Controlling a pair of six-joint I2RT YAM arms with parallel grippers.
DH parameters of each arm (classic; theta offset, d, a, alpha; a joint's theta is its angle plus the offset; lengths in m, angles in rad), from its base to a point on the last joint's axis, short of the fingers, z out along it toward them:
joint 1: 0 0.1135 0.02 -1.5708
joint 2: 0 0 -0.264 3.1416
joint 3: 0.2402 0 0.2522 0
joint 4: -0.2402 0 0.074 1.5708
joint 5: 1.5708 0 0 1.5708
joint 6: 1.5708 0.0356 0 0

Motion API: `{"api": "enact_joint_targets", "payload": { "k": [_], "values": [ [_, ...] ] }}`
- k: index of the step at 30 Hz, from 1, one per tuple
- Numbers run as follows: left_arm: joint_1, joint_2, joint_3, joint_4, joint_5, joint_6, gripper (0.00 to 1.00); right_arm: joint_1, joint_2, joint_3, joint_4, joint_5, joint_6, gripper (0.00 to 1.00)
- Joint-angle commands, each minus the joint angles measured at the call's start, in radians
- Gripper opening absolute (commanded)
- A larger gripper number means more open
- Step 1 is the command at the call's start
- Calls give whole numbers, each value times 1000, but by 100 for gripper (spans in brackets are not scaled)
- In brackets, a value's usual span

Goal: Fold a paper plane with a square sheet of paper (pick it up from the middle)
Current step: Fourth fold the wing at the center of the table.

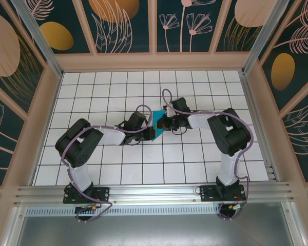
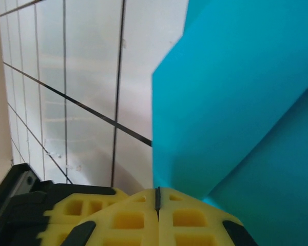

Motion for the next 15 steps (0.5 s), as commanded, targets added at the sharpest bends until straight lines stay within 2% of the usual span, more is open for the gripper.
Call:
{"api": "enact_joint_targets", "payload": {
  "k": [1, 8, 15],
  "values": [
    [-3, 28, -36, -86, -29, -10, 0, 6, 53, 25, 3, -23, 0, 5],
    [-3, 28, -36, -117, -21, -6, 0, -6, 96, 54, -45, 42, -26, 4],
    [-3, 32, -52, -175, -4, 24, 0, -92, 140, 117, -53, 89, -37, 5]
  ]
}}
